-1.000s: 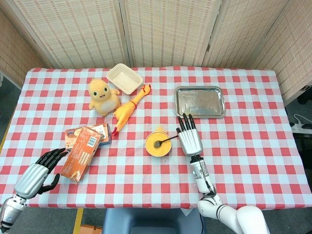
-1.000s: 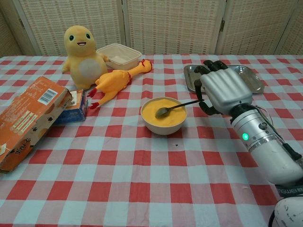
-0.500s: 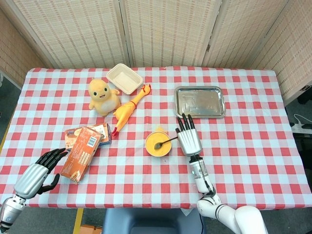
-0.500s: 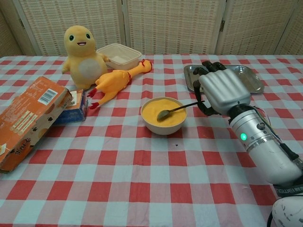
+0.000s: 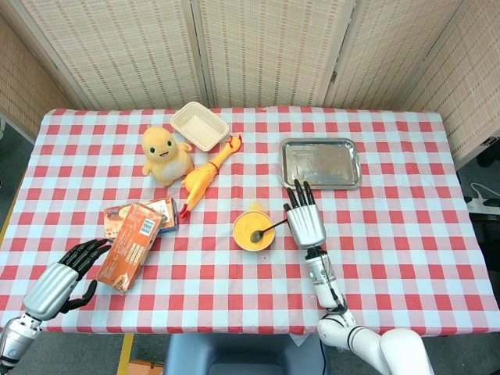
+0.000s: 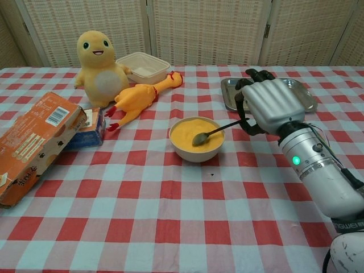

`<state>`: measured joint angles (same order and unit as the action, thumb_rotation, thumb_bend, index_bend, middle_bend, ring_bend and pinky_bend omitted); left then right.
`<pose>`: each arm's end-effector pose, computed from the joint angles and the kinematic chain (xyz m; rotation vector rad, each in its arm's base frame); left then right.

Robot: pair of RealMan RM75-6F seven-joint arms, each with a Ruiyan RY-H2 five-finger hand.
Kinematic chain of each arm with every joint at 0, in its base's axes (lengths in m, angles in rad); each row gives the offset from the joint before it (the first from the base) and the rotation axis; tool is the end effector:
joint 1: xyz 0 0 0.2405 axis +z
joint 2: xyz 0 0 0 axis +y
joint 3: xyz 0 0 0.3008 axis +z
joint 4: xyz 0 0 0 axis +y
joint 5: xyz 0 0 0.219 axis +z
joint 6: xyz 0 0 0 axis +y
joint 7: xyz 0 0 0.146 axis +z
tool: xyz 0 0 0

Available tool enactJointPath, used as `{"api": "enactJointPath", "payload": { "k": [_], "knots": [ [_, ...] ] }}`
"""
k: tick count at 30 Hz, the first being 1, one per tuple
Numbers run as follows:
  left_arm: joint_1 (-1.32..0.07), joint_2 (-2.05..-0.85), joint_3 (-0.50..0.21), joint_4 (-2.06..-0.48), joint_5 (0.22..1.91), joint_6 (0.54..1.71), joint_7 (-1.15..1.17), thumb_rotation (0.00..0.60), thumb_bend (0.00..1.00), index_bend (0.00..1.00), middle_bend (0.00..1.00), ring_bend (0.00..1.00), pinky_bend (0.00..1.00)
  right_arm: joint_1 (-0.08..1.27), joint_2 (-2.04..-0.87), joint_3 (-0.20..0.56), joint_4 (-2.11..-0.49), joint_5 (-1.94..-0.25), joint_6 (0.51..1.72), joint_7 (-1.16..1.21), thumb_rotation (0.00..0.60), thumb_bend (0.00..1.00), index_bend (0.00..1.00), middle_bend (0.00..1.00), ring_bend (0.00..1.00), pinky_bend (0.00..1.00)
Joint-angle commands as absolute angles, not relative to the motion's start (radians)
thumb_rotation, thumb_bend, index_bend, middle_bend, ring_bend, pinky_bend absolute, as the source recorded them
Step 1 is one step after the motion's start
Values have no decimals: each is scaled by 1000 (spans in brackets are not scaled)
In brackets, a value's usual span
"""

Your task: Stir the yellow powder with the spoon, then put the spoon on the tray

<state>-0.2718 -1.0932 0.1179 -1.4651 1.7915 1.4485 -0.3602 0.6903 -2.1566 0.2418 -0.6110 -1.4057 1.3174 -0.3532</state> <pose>-0.3339 0.2097 0.1503 -1.8073 -1.0105 -1.1118 -0.1921 -0.3738 -0.1243 1.5665 -0.4754 0.9524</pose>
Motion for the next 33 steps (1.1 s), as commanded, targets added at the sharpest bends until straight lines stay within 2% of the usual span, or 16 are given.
{"api": "enactJointPath", "payload": {
  "k": [1, 6, 10, 17, 21, 25, 33],
  "knots": [
    [-273, -1094, 120, -1463, 1799, 1453, -366, 600, 616, 0, 0, 0, 95, 695, -2139, 250, -633, -1407, 1329, -363, 600, 501, 817, 267, 14, 102],
    [-278, -1093, 127, -1459, 1813, 1455, -378, 600, 617, 0, 0, 0, 94, 715, -2084, 282, -724, -1384, 1300, -452, 600, 572, 872, 296, 27, 102],
    [-282, -1092, 132, -1461, 1820, 1453, -379, 600, 615, 0, 0, 0, 95, 747, -2033, 331, -836, -1317, 1216, -589, 600, 605, 913, 297, 27, 103],
    [-286, -1093, 132, -1459, 1817, 1448, -383, 600, 611, 0, 0, 0, 95, 792, -1976, 438, -1040, -1117, 1107, -856, 600, 608, 947, 298, 28, 103],
    [-288, -1094, 131, -1456, 1815, 1450, -389, 600, 613, 0, 0, 0, 95, 817, -1973, 487, -1101, -972, 1067, -964, 600, 609, 954, 298, 28, 103],
    [-288, -1094, 131, -1453, 1812, 1452, -391, 600, 613, 0, 0, 0, 95, 849, -1965, 506, -1130, -841, 1043, -1074, 600, 610, 966, 299, 28, 103],
    [-288, -1094, 130, -1453, 1807, 1452, -389, 600, 610, 0, 0, 0, 95, 878, -1883, 472, -1279, -664, 1067, -1247, 600, 612, 983, 299, 28, 103]
  ]
}}
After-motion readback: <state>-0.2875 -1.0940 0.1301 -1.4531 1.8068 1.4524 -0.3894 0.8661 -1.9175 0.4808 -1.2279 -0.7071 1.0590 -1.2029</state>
